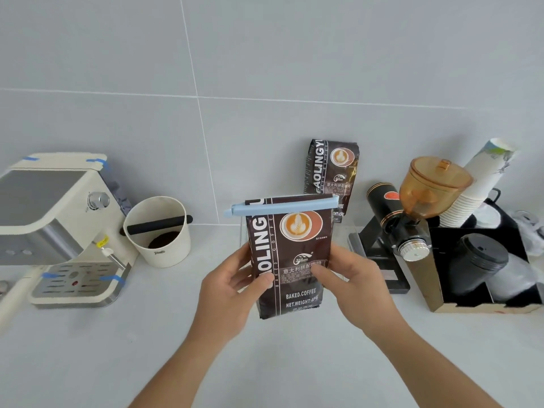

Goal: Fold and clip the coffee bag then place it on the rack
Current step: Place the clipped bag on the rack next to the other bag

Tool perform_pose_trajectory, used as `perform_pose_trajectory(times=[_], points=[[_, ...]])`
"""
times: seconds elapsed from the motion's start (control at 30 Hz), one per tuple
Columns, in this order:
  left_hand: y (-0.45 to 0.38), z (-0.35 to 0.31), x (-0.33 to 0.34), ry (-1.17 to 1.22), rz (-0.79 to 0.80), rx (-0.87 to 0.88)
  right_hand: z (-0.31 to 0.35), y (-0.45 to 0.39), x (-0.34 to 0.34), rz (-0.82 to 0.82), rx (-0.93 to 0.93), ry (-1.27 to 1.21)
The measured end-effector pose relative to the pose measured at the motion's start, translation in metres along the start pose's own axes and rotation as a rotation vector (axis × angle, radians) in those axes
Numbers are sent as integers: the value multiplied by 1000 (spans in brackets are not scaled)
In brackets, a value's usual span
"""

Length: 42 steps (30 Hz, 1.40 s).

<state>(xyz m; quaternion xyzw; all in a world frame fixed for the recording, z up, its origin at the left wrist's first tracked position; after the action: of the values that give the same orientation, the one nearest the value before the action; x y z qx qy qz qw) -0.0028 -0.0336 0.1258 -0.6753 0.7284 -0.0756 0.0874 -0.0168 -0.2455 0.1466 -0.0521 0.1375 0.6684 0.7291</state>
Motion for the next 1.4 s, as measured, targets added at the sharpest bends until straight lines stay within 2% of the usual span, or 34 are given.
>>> perform_pose_trajectory(times=[0.33,0.57,0.93,1.2,1.4], points=[[-86,-41,-8,-63,16,130,58,-64,-8,-63,-127,-6],[-139,-39,-7,-204,32,150,61,-116,0,-78,-101,-75],[-200,9,-5,-342,53,138,28,-186,21,-77,-34,-92],[-217,52,-7,-359,34,68,3,-217,35,-102,19,1],[-223,70,2,-276,-31,47,0,-225,40,-119,47,39]])
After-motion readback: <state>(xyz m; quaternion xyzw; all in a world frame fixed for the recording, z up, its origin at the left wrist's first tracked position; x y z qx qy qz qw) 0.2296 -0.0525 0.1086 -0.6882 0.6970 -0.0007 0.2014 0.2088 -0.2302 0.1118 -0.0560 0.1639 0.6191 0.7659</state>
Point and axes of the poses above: each hand's wrist, its own y-axis away from the middle knuckle, its own x-axis out of the palm, z = x × y, the point moved 3 cm from there along -y, towards the middle knuckle, and after that the axes turned 11 degrees about x, right-handed, at the moved point
